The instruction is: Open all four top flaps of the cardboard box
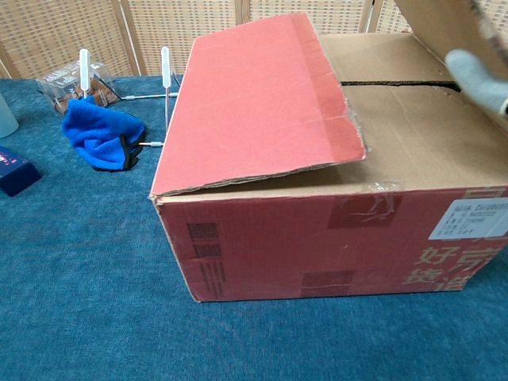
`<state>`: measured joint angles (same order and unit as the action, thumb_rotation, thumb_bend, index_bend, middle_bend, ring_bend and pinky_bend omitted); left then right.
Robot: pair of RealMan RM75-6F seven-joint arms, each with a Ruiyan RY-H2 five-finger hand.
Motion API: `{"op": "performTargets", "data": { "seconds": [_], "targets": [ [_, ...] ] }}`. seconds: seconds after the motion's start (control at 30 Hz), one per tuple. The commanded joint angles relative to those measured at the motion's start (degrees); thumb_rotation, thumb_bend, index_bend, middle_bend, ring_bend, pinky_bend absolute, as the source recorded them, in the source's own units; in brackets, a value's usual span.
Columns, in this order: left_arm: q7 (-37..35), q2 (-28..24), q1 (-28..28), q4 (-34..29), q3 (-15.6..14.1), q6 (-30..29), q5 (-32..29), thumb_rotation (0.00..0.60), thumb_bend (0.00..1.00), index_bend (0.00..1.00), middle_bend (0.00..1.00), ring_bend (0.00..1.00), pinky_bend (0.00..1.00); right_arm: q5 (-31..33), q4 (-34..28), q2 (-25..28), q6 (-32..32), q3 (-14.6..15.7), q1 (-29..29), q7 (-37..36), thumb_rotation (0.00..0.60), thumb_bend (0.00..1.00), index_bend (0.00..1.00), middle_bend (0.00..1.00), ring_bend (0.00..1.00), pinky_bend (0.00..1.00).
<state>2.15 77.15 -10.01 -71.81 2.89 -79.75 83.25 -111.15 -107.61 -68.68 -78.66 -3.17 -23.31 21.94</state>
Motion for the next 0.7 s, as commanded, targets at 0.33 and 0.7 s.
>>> {"op": "performTargets", "data": {
  "seconds": [0.33, 0.7],
  "targets": [
    [0.31, 0.18, -0.02, 0.08, -0.22, 0.04, 0.25, 0.600, 0.06, 0.00, 0.00, 0.00, 0.00, 1.06, -1.32, 3.04, -1.07, -0.76, 1.57, 2.59, 0.600, 0.59, 0.00, 0.00, 0.00, 0.01],
    [0.46, 0.27, 0.01, -0.05, -0.36, 0.05, 0.37, 0.600, 0.07, 0.00, 0.00, 0.00, 0.00, 1.64, -0.44, 3.79, -2.92, -2.08, 2.93, 5.55, 0.600, 0.56, 0.00, 0.00, 0.00, 0.00]
  ]
}}
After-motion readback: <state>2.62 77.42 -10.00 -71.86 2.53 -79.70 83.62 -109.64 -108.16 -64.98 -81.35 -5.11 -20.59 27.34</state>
